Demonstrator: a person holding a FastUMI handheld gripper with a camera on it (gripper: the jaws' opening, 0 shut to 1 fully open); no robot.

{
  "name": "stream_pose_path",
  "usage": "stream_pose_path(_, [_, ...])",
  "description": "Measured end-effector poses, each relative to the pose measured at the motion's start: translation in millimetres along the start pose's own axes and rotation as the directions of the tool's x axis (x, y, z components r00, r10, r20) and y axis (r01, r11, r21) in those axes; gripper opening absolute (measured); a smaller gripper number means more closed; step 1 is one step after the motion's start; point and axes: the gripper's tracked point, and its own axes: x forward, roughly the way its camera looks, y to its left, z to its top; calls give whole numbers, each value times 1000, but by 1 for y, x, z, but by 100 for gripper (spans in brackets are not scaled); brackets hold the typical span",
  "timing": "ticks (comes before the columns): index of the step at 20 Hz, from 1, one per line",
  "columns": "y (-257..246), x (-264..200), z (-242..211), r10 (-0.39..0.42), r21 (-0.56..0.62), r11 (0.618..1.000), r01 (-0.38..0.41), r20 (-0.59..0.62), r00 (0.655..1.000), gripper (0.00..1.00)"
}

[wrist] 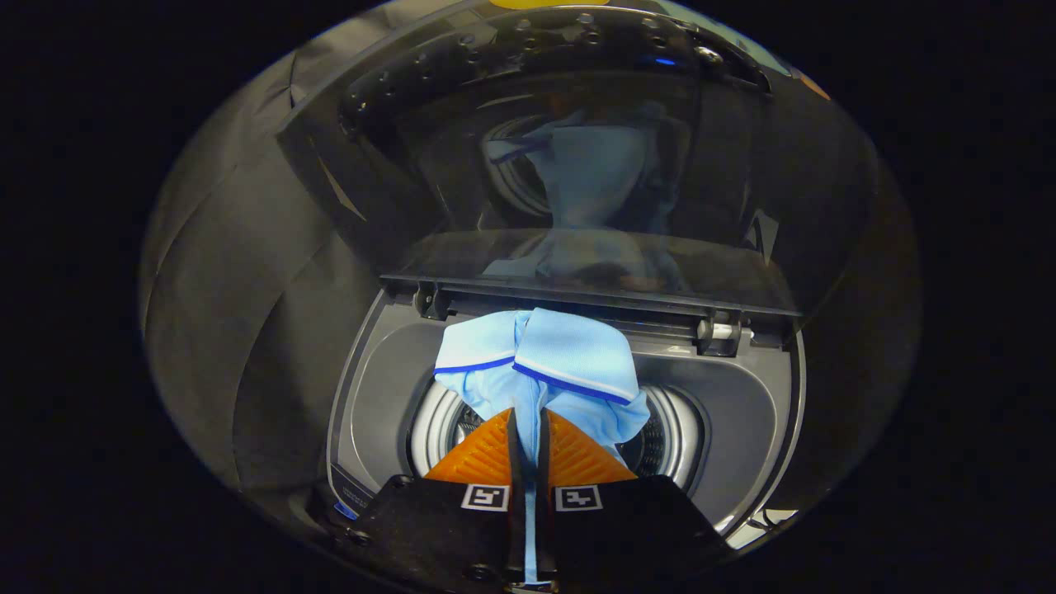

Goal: Put the clothes into the washing machine and then close the washing machine lid.

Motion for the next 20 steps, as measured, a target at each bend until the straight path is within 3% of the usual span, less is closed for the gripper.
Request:
stream_pose_path(5, [-2, -1, 4, -3, 3, 1000, 3, 5, 1000, 6])
stream_pose_path(8, [-19, -1, -12, -78, -9, 997, 78, -67, 995, 53])
stream_pose_path(11, [-17, -3, -11, -63, -13, 998, 62, -47, 997, 99])
stream_pose_path(20, [6, -42, 17, 14, -88, 996, -8, 70, 997, 99])
